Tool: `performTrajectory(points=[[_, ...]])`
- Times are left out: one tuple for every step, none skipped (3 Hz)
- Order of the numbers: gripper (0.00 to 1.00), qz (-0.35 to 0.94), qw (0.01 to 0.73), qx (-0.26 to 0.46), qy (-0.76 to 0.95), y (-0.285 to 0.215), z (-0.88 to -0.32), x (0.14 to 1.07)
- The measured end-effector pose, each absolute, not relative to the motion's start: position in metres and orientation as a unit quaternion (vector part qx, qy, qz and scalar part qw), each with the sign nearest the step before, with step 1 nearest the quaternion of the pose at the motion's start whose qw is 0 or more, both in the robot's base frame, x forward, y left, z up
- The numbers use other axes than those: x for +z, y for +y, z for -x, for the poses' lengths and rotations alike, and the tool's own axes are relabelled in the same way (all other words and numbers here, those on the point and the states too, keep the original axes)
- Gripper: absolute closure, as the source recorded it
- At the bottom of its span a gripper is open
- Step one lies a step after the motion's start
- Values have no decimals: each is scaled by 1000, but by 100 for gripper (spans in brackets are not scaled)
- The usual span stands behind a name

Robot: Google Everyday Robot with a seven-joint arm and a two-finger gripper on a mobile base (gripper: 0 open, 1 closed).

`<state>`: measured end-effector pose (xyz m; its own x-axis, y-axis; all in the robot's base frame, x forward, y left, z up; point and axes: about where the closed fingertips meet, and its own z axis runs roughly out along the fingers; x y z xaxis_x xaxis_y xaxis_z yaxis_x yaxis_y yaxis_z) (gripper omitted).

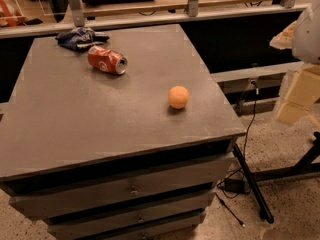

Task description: Move coke can near blue chip bag

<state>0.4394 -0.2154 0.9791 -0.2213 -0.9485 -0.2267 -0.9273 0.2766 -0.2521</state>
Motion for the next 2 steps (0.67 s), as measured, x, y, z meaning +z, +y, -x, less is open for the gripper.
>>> performTrajectory(points=[[0,594,199,3,780,-204,-449,976],[0,569,278,87,769,-171,-489,968]])
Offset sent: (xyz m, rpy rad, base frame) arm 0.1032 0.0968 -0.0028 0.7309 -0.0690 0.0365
